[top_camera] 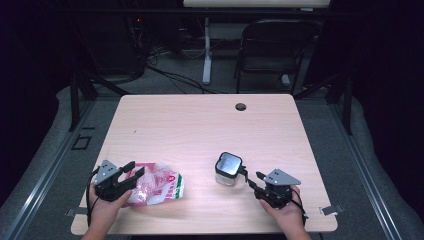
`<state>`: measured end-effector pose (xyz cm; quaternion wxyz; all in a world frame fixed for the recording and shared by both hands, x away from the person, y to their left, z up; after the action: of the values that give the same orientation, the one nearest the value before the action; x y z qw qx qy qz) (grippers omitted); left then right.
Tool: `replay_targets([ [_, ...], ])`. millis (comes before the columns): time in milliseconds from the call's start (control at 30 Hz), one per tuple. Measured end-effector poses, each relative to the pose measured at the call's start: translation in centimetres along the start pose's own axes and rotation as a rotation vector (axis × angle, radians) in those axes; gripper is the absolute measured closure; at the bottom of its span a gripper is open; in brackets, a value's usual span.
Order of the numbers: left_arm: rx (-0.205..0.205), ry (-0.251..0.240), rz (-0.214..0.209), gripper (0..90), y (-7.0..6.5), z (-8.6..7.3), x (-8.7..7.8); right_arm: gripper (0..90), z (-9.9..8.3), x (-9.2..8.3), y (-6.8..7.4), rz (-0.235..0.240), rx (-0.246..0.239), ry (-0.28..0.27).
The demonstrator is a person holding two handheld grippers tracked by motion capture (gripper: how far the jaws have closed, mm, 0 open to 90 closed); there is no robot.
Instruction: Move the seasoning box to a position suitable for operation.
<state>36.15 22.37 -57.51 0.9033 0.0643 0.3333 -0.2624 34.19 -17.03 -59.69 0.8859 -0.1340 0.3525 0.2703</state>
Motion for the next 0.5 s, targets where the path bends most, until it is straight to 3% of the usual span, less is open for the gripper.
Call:
replay_targets([
  [300,0.014,0.008,-0.007,54.3,-0.6,-0.2,0.0,55.4,0.3,0.8,0.5,0.01,0.001,0.004],
  [500,0.008,0.002,-0.001,54.3,-0.7,-0.3,-0.4,53.6,0.4,1.4,0.9,0.016,-0.026,0.027],
])
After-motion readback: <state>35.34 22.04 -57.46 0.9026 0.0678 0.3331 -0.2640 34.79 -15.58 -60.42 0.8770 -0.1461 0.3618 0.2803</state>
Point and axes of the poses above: each handheld gripper's, and its own axes: x roughly forward along the jaws, z roughly out of its top, y roughly to its left, the point moved 9 cm from there along x, roughly forward along the jaws, and after that the axes turned 13 degrees about y, right-handed, at the moved point
